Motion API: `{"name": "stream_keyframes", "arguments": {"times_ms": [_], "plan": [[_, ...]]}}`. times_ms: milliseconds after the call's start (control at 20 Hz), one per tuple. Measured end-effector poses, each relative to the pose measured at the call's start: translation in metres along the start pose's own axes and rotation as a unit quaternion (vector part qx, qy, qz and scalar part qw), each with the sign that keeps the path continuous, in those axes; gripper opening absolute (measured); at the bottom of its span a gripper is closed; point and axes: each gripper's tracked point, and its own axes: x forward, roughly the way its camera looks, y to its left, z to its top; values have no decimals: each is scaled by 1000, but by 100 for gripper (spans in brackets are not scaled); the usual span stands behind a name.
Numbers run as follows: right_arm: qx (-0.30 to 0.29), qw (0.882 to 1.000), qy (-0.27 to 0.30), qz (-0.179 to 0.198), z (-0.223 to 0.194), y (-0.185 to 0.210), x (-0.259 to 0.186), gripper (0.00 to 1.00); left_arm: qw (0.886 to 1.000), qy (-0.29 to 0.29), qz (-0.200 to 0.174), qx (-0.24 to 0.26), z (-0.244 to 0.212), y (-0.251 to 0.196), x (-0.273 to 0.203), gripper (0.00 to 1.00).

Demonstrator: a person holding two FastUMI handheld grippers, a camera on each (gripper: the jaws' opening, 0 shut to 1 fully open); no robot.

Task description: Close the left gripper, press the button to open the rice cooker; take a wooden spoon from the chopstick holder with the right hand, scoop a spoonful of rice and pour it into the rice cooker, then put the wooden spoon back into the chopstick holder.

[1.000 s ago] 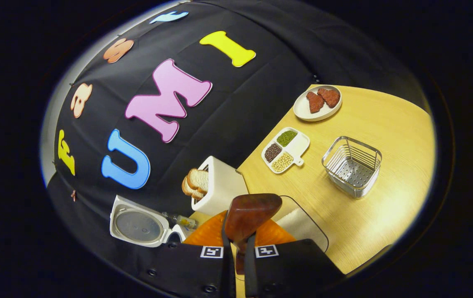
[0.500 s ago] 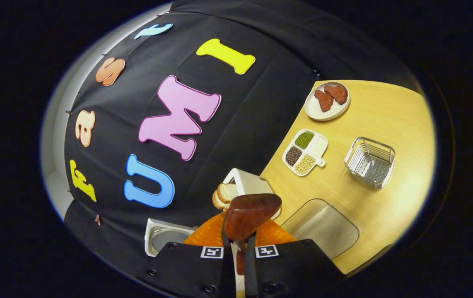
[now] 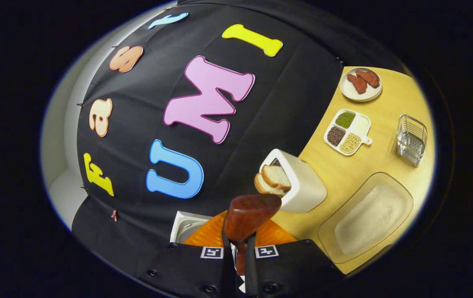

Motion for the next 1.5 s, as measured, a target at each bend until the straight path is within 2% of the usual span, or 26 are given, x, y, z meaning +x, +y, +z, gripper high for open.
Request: {"name": "stream_keyframes", "arguments": {"times_ms": [250,400,550,650,900,1150,1500], "plan": [[8,999,32,21,-51,37,35,13,1000,-3,21,-4,3,28,-3,96],[-4,999,44,23,-78,46,54,13,1000,0,29,-11,0,40,-5,96],[-70,997,31,32,-96,65,66,13,999,-1,37,-11,-1,51,-9,96],[-124,991,25,48,-109,80,73,13,999,0,43,-13,-3,59,-13,96],[-254,963,15,90,-147,112,87,13,998,-3,57,0,-1,71,-25,96],[-323,941,23,100,-179,100,106,12,998,-10,64,7,7,77,-32,96],[-451,880,28,145,-216,92,115,13,998,-10,69,5,9,76,-34,96]]}}
